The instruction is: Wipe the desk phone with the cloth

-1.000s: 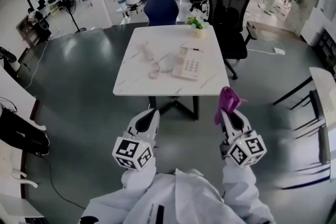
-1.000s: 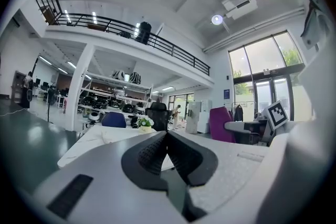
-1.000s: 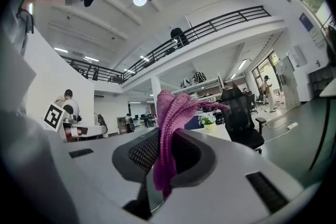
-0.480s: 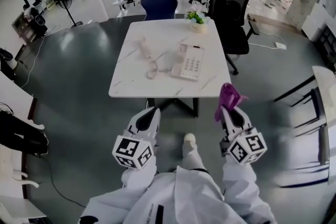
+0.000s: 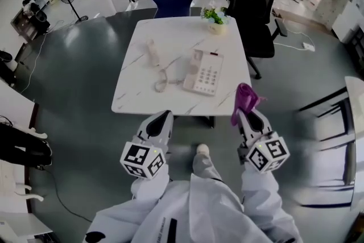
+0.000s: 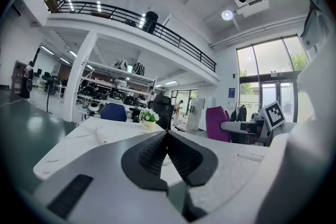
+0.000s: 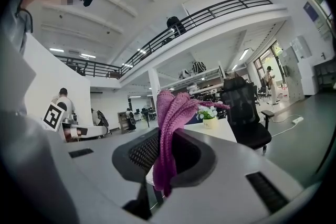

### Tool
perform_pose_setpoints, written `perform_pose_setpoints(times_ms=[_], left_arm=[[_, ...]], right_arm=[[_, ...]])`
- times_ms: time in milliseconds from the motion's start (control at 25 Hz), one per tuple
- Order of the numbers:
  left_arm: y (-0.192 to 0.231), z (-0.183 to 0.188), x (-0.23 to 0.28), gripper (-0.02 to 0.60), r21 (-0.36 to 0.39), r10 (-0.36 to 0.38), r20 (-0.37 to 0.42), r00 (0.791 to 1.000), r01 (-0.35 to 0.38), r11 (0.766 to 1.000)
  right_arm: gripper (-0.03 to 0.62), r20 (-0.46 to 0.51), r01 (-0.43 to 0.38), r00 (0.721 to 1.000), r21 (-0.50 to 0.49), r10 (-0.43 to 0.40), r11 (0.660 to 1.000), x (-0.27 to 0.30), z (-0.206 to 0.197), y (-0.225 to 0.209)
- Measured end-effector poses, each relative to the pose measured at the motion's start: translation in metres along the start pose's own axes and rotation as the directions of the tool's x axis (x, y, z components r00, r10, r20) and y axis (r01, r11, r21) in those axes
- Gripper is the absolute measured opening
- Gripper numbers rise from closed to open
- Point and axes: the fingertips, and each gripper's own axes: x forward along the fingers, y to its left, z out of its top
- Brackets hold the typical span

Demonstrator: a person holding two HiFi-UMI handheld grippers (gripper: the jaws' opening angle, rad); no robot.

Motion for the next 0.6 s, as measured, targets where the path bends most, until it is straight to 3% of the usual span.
perform_pose_setpoints(times_ms=[600], left_arm=[[0.026,-0.003,0.091,-0.002,-0.026,0.016,-0.062,0.998,-0.017,1.0]], right_arm=[[0.04,-0.044,-0.031,0.998,0.049,0.033,0.998,0.084,0.004,-0.071]])
